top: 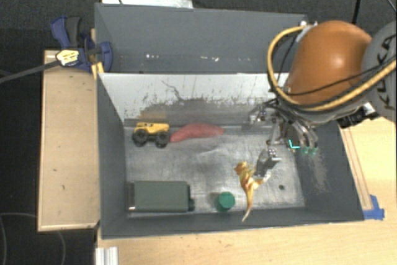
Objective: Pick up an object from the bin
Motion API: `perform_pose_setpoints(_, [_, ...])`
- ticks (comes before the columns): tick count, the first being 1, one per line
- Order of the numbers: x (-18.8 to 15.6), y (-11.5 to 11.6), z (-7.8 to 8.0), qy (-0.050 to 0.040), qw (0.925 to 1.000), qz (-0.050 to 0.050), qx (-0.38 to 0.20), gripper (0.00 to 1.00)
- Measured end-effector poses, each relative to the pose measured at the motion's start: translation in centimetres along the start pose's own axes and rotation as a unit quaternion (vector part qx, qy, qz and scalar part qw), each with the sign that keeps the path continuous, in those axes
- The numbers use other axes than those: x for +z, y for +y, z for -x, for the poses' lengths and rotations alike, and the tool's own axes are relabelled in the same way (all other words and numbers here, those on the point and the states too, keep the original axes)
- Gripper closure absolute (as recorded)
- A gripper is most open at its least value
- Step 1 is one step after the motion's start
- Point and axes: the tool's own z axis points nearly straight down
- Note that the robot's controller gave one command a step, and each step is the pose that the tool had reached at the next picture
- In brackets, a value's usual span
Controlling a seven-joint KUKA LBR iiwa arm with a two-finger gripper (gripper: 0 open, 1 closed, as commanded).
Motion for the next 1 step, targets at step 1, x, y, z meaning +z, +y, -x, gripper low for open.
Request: perform_pose_setpoints(1, [-0.44,-0.01,0.15,-0.0043,1.0000,0.000,0.000,0.00])
